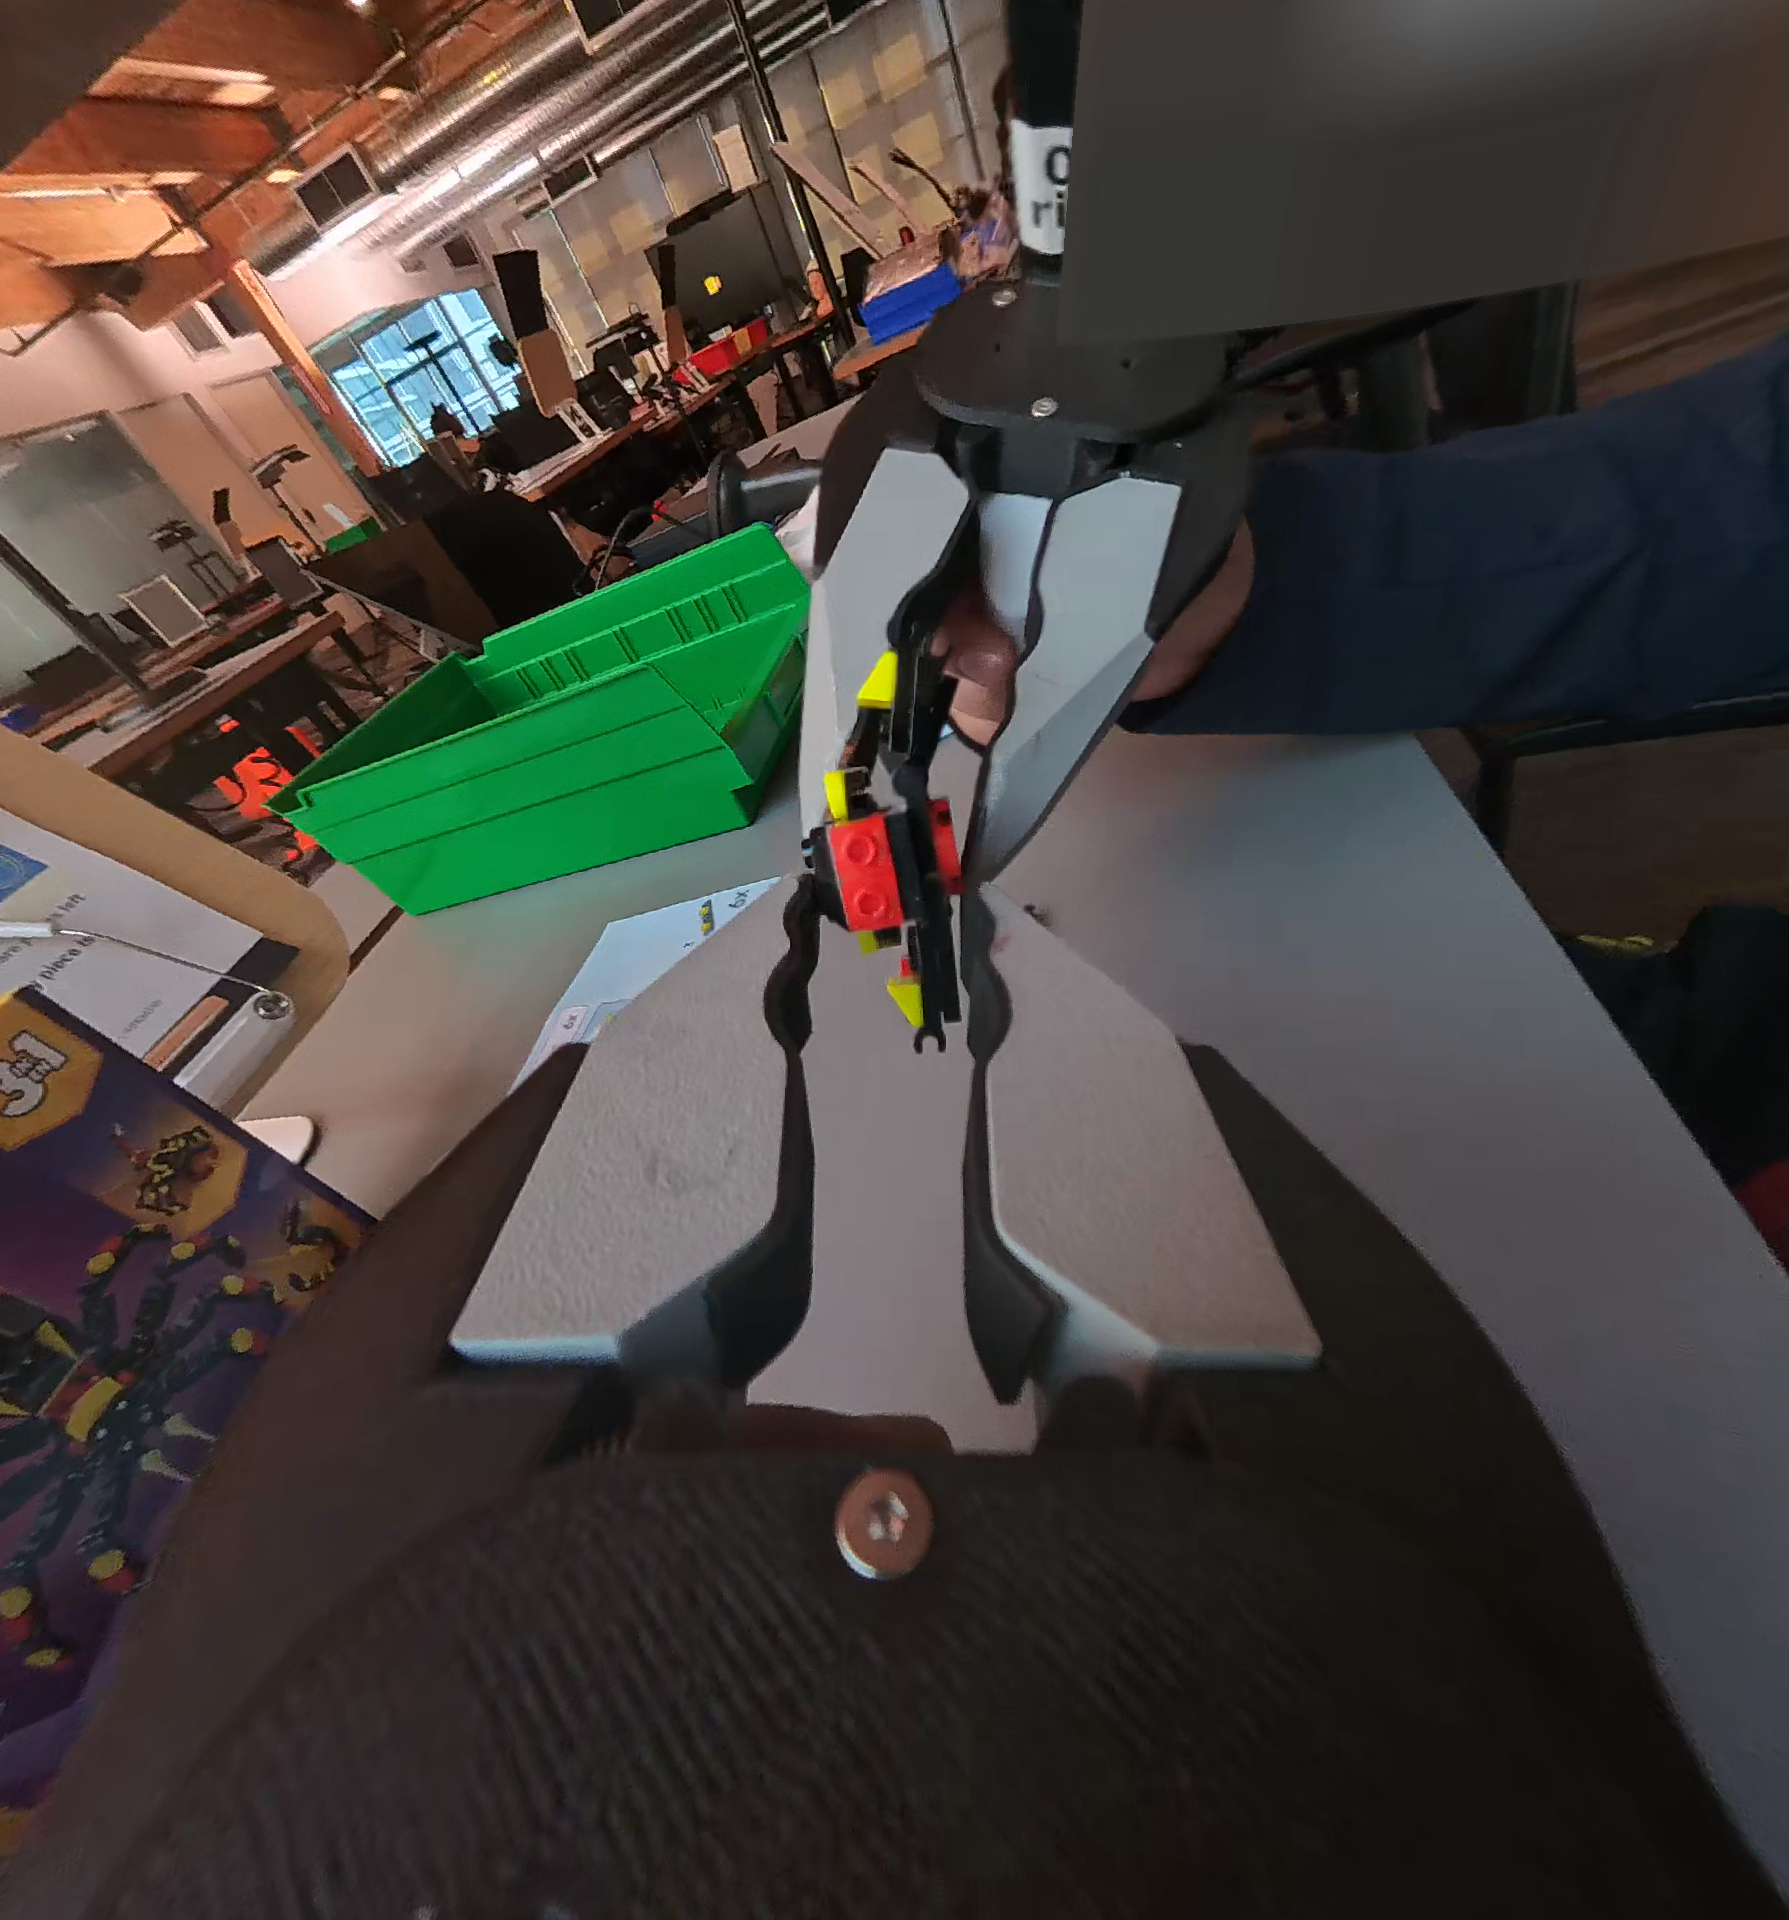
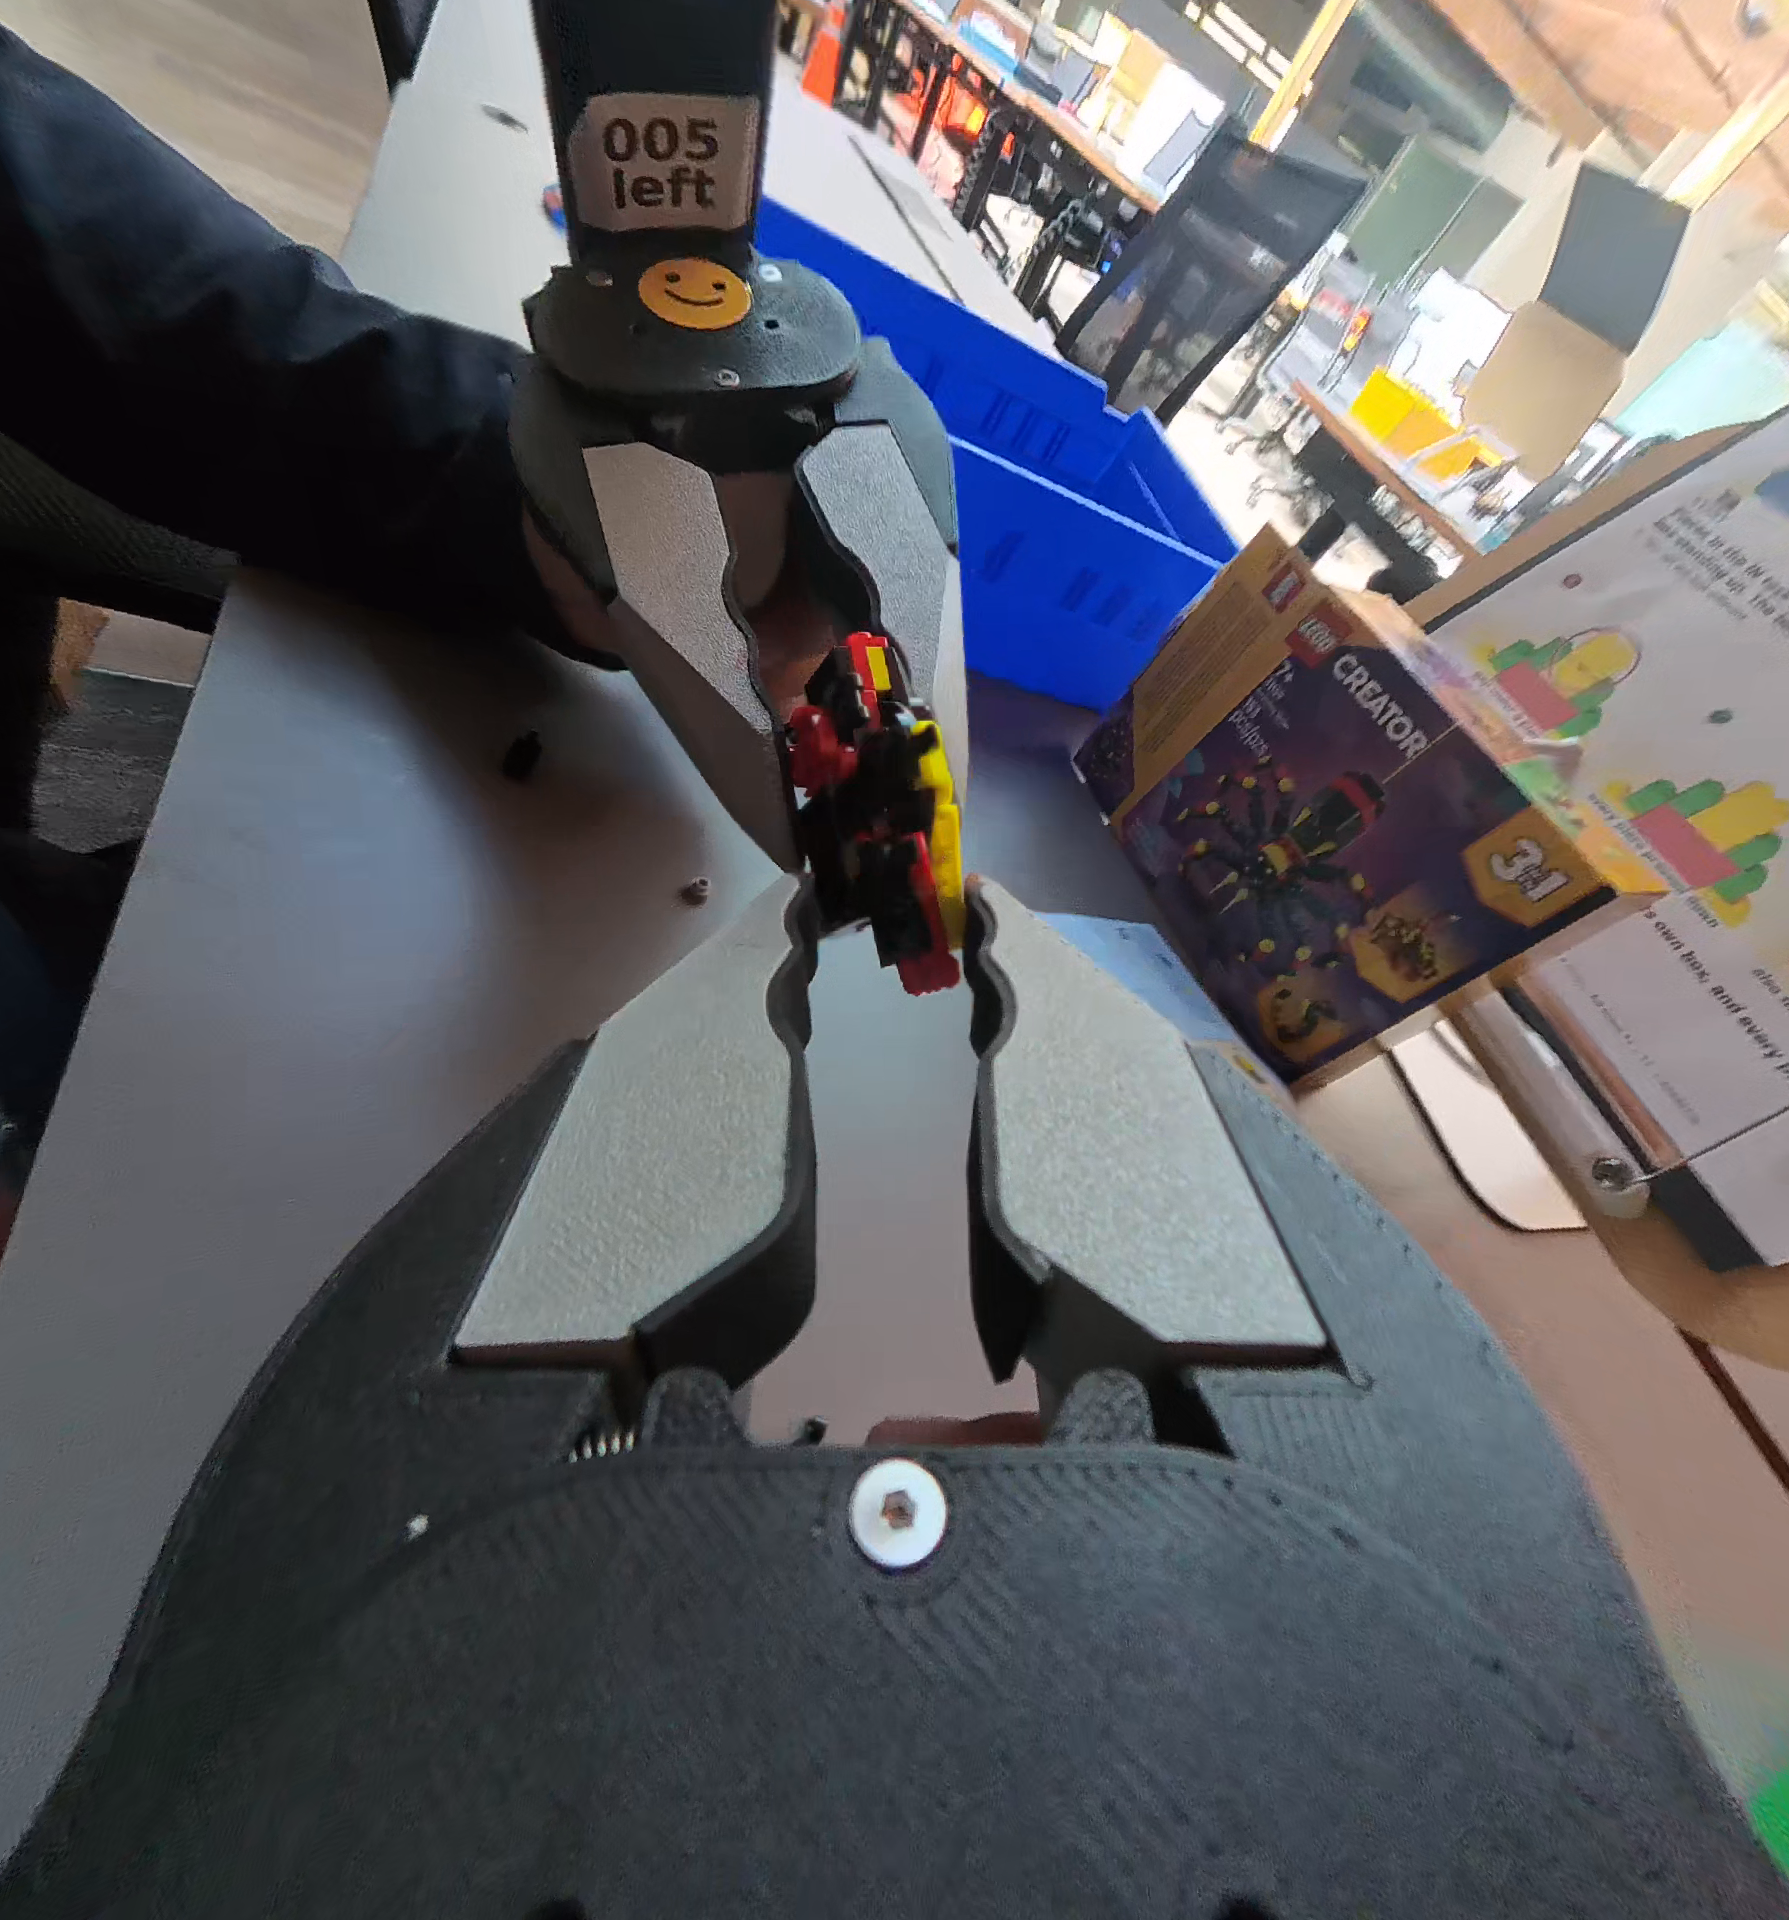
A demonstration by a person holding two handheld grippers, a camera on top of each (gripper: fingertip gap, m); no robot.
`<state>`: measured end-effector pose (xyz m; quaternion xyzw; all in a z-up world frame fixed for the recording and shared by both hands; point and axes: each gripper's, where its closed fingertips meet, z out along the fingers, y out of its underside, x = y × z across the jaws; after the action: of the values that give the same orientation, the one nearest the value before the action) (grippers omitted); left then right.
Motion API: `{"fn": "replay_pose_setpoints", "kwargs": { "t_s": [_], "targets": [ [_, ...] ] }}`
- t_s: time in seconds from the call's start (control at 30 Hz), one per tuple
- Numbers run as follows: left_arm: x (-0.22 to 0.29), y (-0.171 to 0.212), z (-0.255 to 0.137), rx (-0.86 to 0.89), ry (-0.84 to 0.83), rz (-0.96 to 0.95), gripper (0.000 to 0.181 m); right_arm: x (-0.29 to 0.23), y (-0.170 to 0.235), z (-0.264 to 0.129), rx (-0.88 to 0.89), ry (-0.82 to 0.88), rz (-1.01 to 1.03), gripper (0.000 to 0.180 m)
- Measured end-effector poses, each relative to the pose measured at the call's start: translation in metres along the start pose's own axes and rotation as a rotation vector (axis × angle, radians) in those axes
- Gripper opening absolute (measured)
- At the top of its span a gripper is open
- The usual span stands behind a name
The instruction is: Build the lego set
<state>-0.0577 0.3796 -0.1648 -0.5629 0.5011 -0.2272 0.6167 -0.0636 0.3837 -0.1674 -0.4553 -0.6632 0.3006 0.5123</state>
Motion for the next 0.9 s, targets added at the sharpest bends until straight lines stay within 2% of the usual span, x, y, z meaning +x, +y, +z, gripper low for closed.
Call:
{"fn": "replay_pose_setpoints", "kwargs": {
  "t_s": [0.27, 0.37, 0.43, 0.5, 0.67, 0.77, 0.9],
  "targets": [
    [0.001, 0.001, 0.002, -0.015, -0.014, 0.027, 0.024, -0.001, 0.004, 0.001, -0.012, -0.014, 0.014, 0.025],
    [-0.004, 0.004, 0.003, -0.064, -0.082, 0.099, 0.024, 0.002, 0.008, -0.001, -0.056, -0.027, 0.101, 0.029],
    [-0.016, 0.016, 0.002, -0.156, -0.174, 0.196, 0.024, 0.011, 0.022, -0.007, -0.142, -0.023, 0.212, 0.034],
    [-0.031, 0.033, -0.002, -0.269, -0.276, 0.314, 0.024, 0.013, 0.04, -0.018, -0.229, -0.051, 0.346, 0.032],
    [-0.042, 0.067, 0.0, -0.451, -0.316, 0.437, 0.024, -0.009, 0.086, -0.043, -0.354, -0.107, 0.643, 0.04],
    [-0.042, 0.079, 0.003, -0.526, -0.314, 0.475, 0.024, -0.018, 0.109, -0.056, -0.429, -0.066, 0.712, 0.036],
    [-0.037, 0.078, 0.008, -0.519, -0.307, 0.502, 0.024, -0.02, 0.119, -0.061, -0.479, -0.023, 0.684, 0.031]
  ]
}}
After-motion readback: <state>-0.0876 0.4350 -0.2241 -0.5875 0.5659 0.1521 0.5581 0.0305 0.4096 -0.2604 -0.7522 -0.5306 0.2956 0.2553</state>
